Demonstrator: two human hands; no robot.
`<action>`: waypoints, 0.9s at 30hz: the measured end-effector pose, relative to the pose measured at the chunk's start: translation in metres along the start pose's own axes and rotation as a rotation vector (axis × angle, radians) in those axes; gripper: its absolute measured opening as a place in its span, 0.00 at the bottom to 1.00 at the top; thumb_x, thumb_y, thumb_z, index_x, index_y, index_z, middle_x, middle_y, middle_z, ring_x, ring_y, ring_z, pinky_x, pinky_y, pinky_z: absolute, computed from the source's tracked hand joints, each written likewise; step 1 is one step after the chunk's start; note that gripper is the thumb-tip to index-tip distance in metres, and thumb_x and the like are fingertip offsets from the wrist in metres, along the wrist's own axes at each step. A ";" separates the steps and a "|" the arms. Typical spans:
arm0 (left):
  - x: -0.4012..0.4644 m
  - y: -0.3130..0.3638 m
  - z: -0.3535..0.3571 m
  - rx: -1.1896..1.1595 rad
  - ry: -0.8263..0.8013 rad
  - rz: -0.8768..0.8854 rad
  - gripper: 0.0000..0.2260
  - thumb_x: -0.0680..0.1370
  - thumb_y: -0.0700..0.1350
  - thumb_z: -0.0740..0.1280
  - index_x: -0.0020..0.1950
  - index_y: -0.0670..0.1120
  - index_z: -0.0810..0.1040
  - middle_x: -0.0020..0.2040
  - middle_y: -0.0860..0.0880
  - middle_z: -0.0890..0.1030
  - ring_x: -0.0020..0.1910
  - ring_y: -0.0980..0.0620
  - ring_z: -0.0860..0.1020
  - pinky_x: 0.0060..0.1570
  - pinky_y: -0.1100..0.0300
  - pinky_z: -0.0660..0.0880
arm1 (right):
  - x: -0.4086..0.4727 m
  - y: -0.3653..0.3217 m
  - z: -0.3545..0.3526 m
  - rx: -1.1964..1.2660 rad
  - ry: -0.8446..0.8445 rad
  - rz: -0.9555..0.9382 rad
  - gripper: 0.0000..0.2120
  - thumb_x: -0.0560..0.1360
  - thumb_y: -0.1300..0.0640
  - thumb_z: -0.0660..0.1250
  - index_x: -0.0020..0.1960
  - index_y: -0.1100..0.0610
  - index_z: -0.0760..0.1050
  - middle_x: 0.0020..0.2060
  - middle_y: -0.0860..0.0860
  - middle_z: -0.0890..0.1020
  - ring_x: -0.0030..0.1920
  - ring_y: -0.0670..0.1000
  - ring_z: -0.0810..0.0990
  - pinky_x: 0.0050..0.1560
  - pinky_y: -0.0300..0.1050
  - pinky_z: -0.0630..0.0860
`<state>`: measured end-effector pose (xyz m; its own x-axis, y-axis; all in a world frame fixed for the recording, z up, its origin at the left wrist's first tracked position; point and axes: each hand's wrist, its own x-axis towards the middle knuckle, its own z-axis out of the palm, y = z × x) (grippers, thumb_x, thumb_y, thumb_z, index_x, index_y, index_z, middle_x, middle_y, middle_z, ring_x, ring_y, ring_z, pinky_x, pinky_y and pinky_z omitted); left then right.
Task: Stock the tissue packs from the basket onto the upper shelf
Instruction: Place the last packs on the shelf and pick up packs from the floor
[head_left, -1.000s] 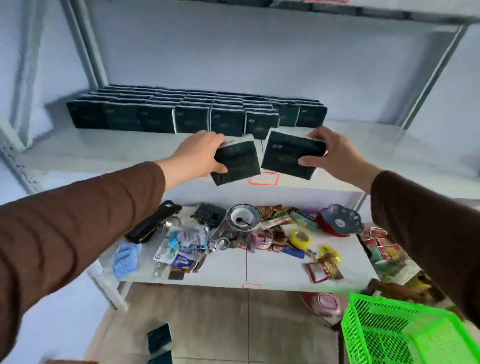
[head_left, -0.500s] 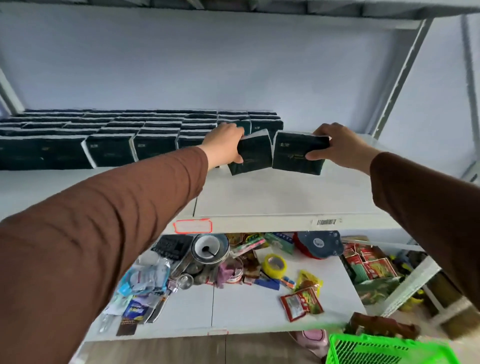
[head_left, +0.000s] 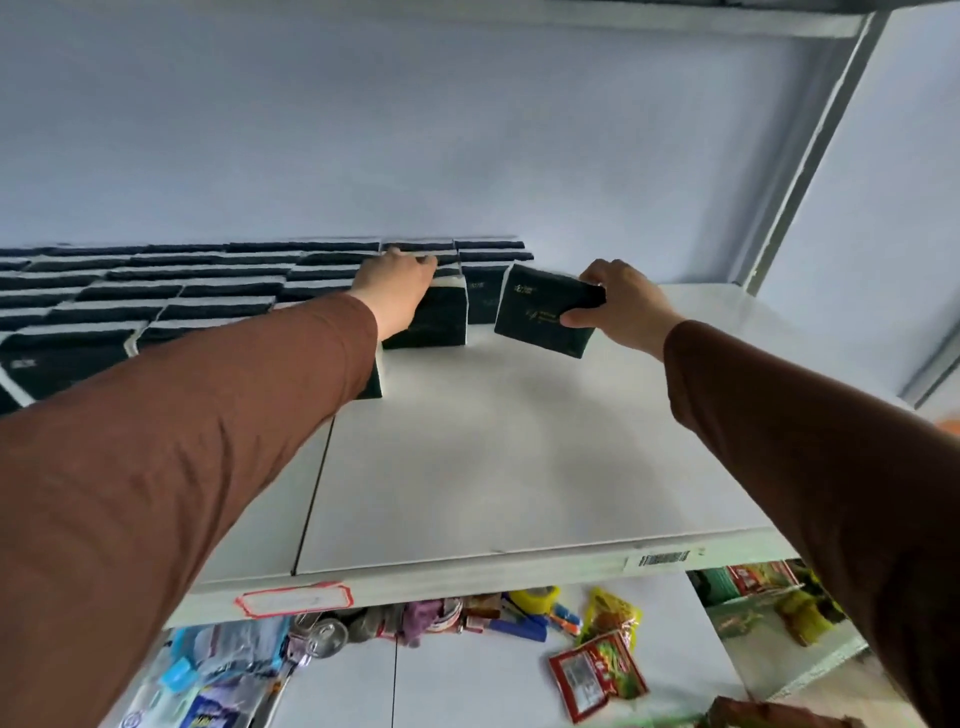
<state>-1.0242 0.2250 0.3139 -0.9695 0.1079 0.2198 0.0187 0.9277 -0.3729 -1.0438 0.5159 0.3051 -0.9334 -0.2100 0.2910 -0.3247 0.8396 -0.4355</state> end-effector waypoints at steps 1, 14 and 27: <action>0.004 0.001 0.002 0.005 0.000 -0.009 0.34 0.72 0.36 0.73 0.74 0.43 0.61 0.55 0.38 0.78 0.57 0.39 0.76 0.37 0.52 0.70 | 0.006 0.003 0.004 0.000 -0.003 -0.004 0.23 0.68 0.46 0.75 0.58 0.53 0.73 0.51 0.50 0.74 0.48 0.53 0.73 0.44 0.44 0.65; 0.015 0.013 0.009 0.040 0.054 -0.108 0.29 0.70 0.39 0.75 0.68 0.42 0.69 0.65 0.42 0.69 0.64 0.40 0.69 0.52 0.50 0.75 | 0.066 0.002 0.040 -0.030 -0.074 -0.130 0.23 0.66 0.49 0.76 0.57 0.52 0.70 0.55 0.52 0.69 0.47 0.58 0.76 0.48 0.49 0.76; -0.049 0.036 -0.003 0.001 0.105 -0.052 0.19 0.75 0.43 0.71 0.63 0.43 0.70 0.59 0.45 0.74 0.60 0.44 0.71 0.55 0.51 0.73 | 0.067 -0.012 0.065 -0.074 0.043 -0.122 0.26 0.69 0.55 0.75 0.60 0.58 0.65 0.58 0.57 0.67 0.49 0.64 0.78 0.44 0.54 0.77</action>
<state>-0.9750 0.2542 0.2919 -0.9383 0.0962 0.3323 -0.0317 0.9326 -0.3596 -1.1127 0.4594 0.2744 -0.8798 -0.2927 0.3745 -0.4217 0.8441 -0.3311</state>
